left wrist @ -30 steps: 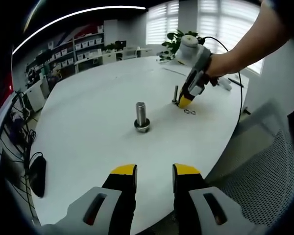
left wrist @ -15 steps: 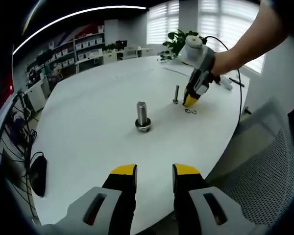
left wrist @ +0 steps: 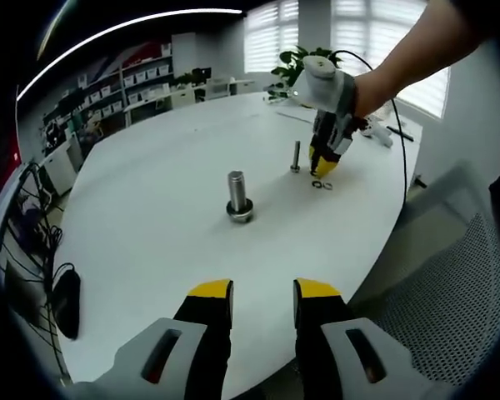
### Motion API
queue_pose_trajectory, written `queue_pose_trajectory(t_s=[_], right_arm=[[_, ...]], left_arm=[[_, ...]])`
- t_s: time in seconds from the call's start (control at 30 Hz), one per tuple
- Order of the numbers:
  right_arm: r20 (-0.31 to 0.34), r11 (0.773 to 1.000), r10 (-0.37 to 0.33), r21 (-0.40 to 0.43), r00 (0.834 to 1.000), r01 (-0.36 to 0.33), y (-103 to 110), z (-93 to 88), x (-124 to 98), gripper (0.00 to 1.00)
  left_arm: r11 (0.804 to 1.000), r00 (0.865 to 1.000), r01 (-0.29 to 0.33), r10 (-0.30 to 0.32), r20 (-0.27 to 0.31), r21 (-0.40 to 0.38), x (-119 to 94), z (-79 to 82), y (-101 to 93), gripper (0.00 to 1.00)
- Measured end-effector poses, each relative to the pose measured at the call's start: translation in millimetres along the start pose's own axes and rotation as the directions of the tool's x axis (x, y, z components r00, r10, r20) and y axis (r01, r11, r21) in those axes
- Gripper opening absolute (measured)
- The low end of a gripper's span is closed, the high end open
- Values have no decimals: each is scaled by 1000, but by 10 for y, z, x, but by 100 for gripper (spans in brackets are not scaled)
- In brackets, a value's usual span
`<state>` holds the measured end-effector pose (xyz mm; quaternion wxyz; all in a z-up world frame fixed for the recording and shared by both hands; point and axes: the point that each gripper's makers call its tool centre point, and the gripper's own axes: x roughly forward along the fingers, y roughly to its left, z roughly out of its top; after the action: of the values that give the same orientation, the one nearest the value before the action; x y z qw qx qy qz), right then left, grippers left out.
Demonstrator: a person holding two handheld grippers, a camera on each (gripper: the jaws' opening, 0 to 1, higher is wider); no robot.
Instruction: Place the washer onto the threaded stud by aligning its center hole with the stud, sliding it down to the base, and recovering from edge contact or off-axis alignment until the washer reaches the visible bottom stop.
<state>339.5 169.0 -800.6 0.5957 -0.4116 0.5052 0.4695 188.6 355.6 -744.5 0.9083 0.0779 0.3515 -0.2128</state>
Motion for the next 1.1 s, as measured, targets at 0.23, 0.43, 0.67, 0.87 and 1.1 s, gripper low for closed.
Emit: queue_pose_trajectory(t_s=[0.23,0.43,0.67,0.87,1.1], right_arm=[[-52,1000,-18,4,998,18,-3,-14,38,15],[-47,999,-45,-7,998,45,-5,-7,30,15],[-18,997,-62,52,998,63,-14,1,22,14],[18,992,-66,107,998,64,-16,-1,1,14],[31,987,-55,150,998,50,46,-30,-11,14]], left_arm=[[1000,1000,-5,5,-8,-4,8,-15,12,26],[1000,1000,-9,9,-1,-12,-1,-4,21,27],[1000,1000,-7,7,-4,-17,2,-12,18,27],[1000,1000,-3,3,-5,-16,1,-15,10,27],[1000,1000,-2,2,3,-16,-5,-5,9,27]])
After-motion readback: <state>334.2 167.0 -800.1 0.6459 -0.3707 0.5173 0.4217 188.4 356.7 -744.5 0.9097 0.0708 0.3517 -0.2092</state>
